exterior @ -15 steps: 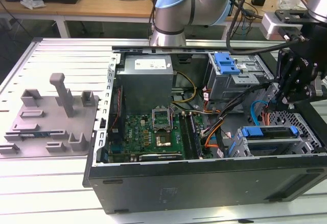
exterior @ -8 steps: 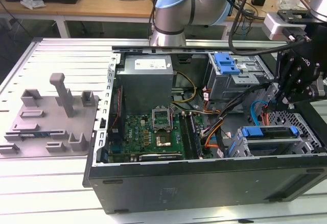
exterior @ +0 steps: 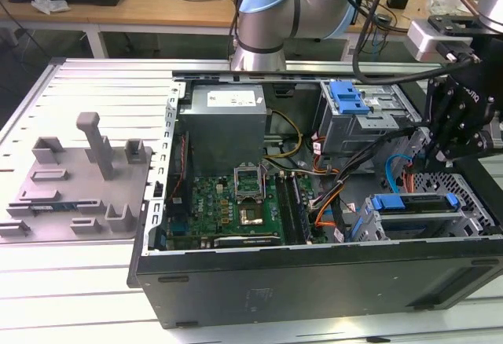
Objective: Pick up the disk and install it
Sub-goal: 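Insert the first disk wire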
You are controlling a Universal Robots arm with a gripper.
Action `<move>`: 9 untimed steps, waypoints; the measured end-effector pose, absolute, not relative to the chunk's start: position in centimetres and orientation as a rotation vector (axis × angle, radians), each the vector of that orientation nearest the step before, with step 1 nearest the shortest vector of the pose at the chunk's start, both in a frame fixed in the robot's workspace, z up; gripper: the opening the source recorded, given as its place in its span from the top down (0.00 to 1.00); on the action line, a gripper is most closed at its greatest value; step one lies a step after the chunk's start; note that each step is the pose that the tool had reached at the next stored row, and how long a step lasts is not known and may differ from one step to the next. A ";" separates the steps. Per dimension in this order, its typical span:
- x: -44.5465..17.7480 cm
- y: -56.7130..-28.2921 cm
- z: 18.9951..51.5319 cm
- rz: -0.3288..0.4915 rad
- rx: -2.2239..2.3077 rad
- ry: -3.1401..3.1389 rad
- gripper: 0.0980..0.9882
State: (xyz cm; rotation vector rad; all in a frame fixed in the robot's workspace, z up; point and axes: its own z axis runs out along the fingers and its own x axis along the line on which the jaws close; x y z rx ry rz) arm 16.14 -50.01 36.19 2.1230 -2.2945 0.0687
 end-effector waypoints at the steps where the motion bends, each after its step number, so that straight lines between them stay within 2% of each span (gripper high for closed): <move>1: 16.3 -50.1 36.2 0.069 2.123 -2.294 0.93; 9: 16.3 -51.3 36.2 0.069 2.123 -2.295 0.93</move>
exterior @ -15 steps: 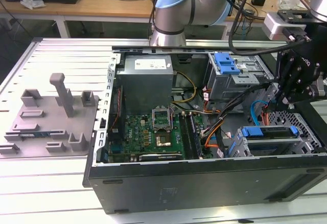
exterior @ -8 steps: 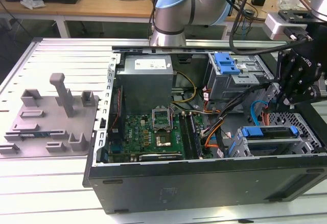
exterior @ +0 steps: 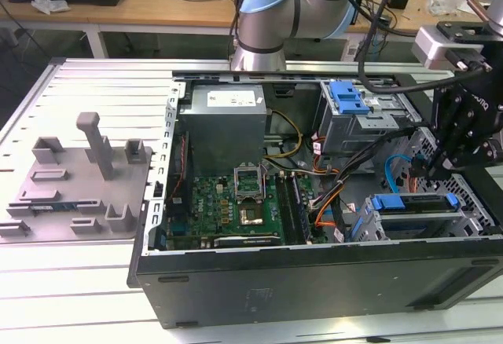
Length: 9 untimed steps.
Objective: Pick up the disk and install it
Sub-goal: 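Insert the first disk wire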
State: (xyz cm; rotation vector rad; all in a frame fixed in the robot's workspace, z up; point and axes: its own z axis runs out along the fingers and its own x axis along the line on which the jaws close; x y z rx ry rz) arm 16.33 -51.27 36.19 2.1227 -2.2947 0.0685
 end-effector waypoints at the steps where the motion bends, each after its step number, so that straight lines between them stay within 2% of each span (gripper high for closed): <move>1: 16.3 -51.5 36.2 0.069 2.123 -2.295 0.93; 9: 16.3 -52.3 36.1 0.068 2.123 -2.295 0.93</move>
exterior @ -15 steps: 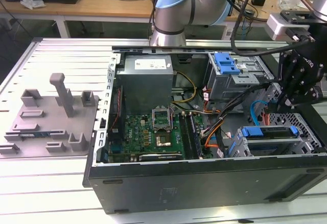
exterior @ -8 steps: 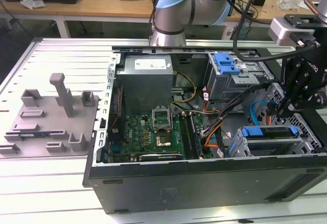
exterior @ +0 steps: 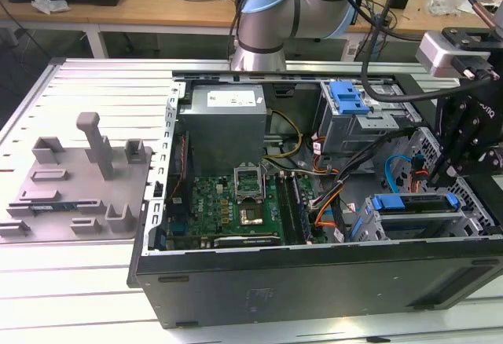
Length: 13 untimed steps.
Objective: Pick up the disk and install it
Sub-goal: 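Insert the first disk wire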
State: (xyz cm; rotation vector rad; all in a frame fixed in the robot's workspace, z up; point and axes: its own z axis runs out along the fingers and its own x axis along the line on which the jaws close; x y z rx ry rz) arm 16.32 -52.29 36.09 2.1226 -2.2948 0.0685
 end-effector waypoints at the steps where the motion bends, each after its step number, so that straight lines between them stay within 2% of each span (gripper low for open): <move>1: 16.3 -52.3 36.1 0.068 2.123 -2.295 0.93; 13: 16.3 -52.2 35.9 0.089 2.114 -2.285 0.93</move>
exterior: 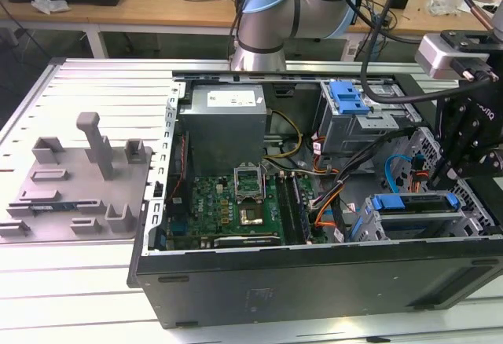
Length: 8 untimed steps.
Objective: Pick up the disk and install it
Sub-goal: 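Insert the first disk wire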
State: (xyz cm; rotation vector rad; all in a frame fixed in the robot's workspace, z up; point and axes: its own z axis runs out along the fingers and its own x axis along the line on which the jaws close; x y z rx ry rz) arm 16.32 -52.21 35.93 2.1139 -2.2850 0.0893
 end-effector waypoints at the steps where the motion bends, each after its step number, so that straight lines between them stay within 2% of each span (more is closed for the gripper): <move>1: 16.3 -52.1 35.9 0.090 2.113 -2.285 0.93; 8: 16.3 -51.9 35.9 0.094 2.112 -2.283 0.93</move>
